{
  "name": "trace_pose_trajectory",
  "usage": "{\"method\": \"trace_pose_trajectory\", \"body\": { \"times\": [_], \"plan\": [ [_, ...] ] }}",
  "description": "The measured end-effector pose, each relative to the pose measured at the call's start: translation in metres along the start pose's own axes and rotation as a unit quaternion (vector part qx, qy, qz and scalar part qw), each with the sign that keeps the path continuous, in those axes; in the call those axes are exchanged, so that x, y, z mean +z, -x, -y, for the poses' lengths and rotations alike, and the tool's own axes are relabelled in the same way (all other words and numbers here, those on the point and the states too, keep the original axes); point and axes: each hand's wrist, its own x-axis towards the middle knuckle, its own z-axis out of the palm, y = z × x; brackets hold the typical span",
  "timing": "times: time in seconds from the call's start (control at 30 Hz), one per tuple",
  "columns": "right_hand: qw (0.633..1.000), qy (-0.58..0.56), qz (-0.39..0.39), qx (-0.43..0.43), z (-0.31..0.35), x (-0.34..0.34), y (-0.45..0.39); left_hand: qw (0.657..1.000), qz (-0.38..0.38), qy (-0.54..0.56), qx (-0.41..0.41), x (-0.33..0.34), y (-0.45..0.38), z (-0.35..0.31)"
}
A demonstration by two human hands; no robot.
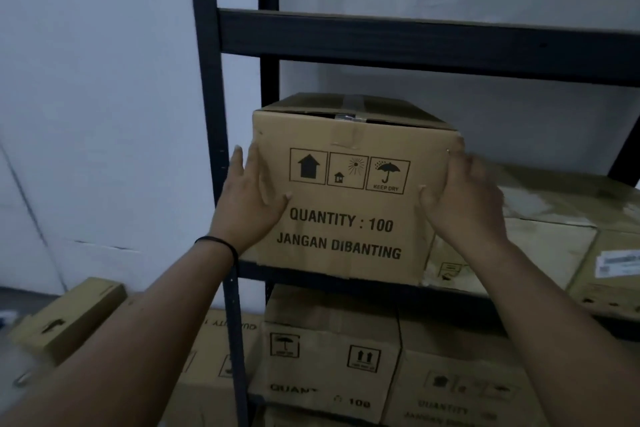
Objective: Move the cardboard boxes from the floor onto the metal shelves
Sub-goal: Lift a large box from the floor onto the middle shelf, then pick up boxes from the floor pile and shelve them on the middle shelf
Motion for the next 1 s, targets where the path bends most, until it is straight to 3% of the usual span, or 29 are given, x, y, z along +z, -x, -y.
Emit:
{"method": "trace_pose_trajectory", "body": {
  "times": [0.13,0.5,1.0],
  "plan": [
    [0.994,-0.004,-0.07,-0.081,0.011,0.02,0.031,0.999,-0.016,-0.027,-0.024,-0.006,0.036,0.011],
    [0.987,-0.012,0.087,-0.136,0.102,0.069,0.126,0.989,-0.002,-0.12,-0.087,-0.079,0.126,0.086],
    [0.959,-0.056,0.228,-0.156,0.34,0.127,0.257,0.969,0.06,-0.157,-0.183,-0.285,0.209,0.272]
  ]
}}
